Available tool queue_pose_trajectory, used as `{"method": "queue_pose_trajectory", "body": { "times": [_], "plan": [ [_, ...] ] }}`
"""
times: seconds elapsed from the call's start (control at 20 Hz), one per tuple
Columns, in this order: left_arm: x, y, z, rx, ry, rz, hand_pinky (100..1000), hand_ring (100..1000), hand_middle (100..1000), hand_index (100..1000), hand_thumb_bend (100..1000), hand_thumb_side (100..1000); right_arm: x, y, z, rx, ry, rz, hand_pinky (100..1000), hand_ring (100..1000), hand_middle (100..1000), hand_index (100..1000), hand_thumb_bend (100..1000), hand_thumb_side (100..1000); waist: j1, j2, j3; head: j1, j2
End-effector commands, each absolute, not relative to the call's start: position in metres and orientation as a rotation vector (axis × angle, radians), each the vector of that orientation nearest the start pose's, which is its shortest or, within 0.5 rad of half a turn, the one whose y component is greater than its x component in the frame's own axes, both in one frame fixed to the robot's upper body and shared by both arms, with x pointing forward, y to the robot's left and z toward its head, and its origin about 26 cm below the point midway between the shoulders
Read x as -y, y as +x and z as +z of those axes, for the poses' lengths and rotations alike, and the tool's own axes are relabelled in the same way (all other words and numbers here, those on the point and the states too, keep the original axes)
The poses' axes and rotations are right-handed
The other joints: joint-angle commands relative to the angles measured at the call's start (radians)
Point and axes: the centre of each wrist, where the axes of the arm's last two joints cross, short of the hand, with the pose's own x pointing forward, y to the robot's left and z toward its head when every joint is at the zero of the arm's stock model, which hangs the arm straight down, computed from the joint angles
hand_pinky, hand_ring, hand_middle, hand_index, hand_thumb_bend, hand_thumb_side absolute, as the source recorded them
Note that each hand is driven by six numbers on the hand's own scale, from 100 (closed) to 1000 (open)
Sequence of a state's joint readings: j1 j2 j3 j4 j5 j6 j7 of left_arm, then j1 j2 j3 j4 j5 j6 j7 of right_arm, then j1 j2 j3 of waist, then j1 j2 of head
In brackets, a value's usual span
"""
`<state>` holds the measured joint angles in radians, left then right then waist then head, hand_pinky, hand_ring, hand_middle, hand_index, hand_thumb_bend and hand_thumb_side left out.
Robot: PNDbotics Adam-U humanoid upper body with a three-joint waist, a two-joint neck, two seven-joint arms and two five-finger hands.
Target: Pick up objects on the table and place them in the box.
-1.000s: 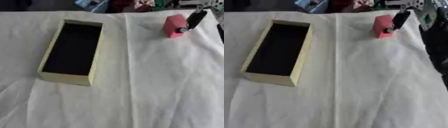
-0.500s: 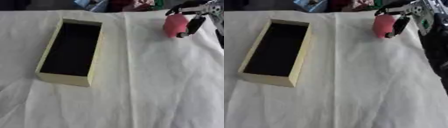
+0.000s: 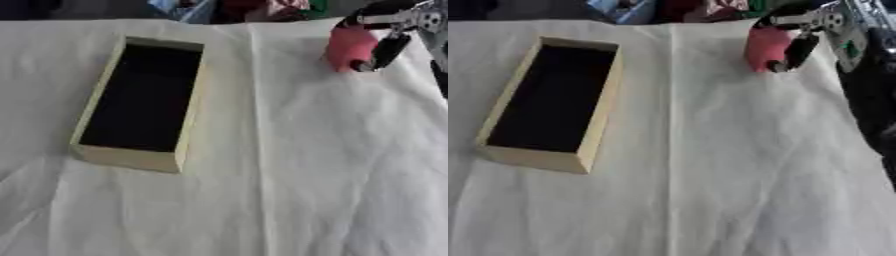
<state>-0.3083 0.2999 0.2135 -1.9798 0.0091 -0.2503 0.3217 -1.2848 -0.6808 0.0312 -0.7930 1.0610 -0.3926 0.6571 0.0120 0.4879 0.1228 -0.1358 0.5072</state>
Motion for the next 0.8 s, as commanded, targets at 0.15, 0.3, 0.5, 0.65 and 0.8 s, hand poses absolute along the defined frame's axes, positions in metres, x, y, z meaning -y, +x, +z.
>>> {"method": "queue_pose_trajectory", "body": {
  "times": [0.15, 0.3, 0.5, 0.65, 0.8],
  "plan": [
    [-0.310, 0.296, 0.220, 2.608, 0.449, 0.169, 559, 538, 532, 684, 100, 146, 0.357, 0.466, 0.391, 1.268, -1.277, 1.612, 811, 805, 630, 552, 100, 100, -0.015, -0.013, 0.002, -0.001, -0.008],
    [-0.310, 0.295, 0.220, 2.605, 0.451, 0.170, 560, 539, 532, 684, 100, 145, 0.355, 0.467, 0.390, 1.298, -1.301, 1.605, 796, 780, 568, 493, 100, 100, -0.016, -0.020, 0.001, 0.001, -0.003],
    [-0.311, 0.295, 0.219, 2.602, 0.455, 0.168, 562, 540, 533, 685, 100, 143, 0.348, 0.468, 0.395, 1.363, -1.326, 1.597, 791, 772, 557, 484, 100, 100, -0.018, -0.038, -0.004, 0.007, 0.011],
    [-0.312, 0.294, 0.218, 2.594, 0.459, 0.166, 563, 541, 534, 685, 100, 141, 0.338, 0.467, 0.402, 1.419, -1.319, 1.624, 788, 766, 548, 477, 100, 100, -0.022, -0.061, -0.013, 0.013, 0.029],
    [-0.312, 0.294, 0.218, 2.595, 0.459, 0.159, 566, 543, 536, 686, 100, 132, 0.321, 0.465, 0.409, 1.481, -1.304, 1.682, 783, 757, 532, 464, 100, 100, -0.027, -0.091, -0.020, 0.024, 0.056]
  ]
}}
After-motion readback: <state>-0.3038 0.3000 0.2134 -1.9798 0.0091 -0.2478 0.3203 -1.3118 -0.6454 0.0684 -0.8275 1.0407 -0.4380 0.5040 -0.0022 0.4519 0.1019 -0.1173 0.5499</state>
